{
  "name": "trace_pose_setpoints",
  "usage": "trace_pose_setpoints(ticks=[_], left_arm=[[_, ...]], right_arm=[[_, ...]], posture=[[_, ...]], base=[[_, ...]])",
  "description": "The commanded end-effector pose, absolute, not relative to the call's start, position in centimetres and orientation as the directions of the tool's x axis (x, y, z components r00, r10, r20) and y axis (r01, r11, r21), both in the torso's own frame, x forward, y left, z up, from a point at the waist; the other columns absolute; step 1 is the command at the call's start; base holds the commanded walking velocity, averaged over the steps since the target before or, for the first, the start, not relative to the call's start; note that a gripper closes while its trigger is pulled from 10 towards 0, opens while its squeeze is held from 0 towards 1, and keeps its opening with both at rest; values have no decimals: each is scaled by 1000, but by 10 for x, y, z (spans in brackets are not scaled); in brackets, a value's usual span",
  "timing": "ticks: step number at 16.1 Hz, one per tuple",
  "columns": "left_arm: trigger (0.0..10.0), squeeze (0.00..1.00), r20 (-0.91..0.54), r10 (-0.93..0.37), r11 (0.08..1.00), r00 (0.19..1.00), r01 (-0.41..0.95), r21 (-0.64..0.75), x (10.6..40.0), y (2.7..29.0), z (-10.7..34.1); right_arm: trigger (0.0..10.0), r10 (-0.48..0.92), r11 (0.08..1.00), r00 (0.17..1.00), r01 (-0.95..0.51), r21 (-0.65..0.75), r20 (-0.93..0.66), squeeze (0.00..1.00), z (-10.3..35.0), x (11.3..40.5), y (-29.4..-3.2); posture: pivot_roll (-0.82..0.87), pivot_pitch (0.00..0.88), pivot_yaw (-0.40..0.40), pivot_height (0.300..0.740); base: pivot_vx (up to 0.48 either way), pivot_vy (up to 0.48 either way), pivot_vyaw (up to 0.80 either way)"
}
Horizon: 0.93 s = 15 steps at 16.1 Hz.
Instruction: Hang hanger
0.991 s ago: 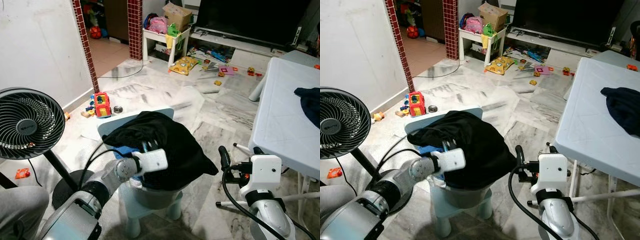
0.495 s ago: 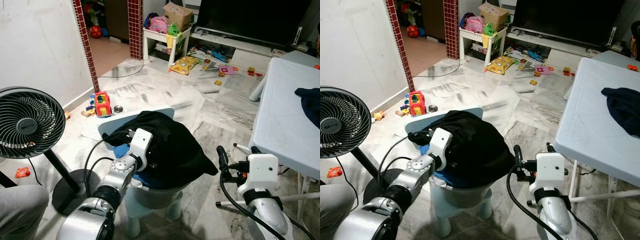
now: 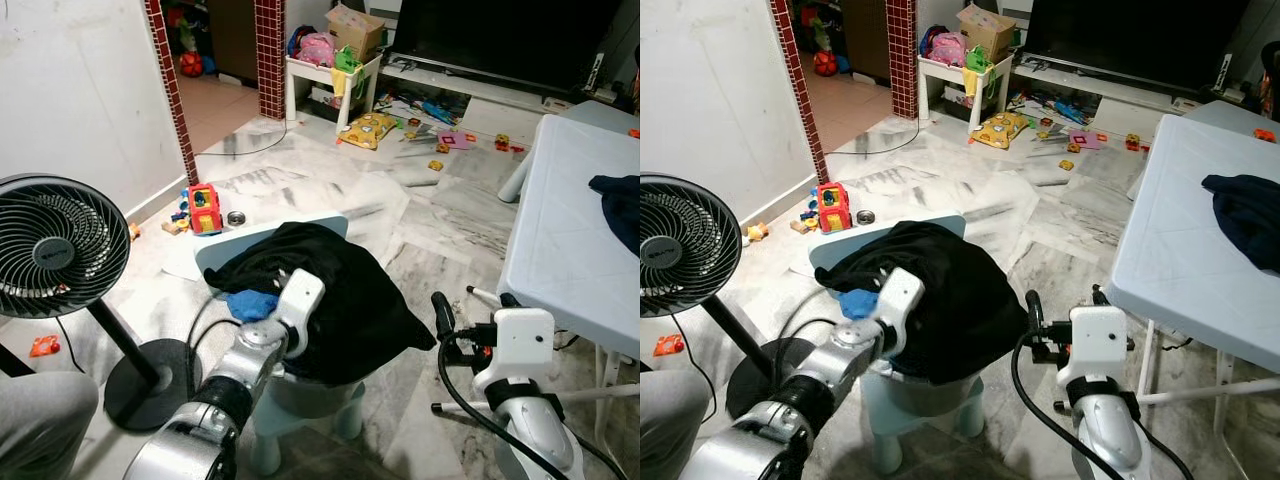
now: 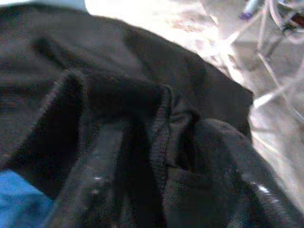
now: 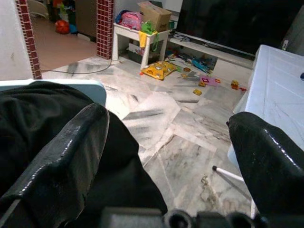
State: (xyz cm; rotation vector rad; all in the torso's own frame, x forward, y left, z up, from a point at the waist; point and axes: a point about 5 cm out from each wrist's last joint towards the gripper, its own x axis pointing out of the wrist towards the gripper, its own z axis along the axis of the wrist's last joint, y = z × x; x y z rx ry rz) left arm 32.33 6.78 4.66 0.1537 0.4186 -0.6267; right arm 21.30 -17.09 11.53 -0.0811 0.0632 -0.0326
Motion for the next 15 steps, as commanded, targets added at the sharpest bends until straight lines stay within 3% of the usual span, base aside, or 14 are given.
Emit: trace_pose_setpoints(ticks=[1,3,6,10,15], left_arm=[[10000,1000,-350,-553,780,756,618,104,324,68,56],[10000,1000,-302,-583,744,754,645,174,313,72,53],[10000,1000,-192,-535,789,823,567,236,311,75,66],[10000,1000,-206,-458,882,865,471,14,311,77,75],[10000,1000,-372,-515,848,772,395,-354,305,91,72]], right_arm=[[10000,-38,996,997,32,-86,-62,0,115,213,-172],[10000,-33,996,998,28,-86,-58,0,116,216,-172],[10000,-20,996,998,16,-87,-54,0,116,218,-170],[10000,-16,996,998,10,-91,-56,0,115,218,-170],[10000,-11,996,998,6,-94,-54,0,116,219,-169]], posture=[[14,0,-57,740],[24,0,-61,740],[29,0,-67,740],[27,0,-68,740],[36,0,-74,740]], base=[[0,0,0],[0,0,0],[0,0,0],[0,0,0],[0,0,0]])
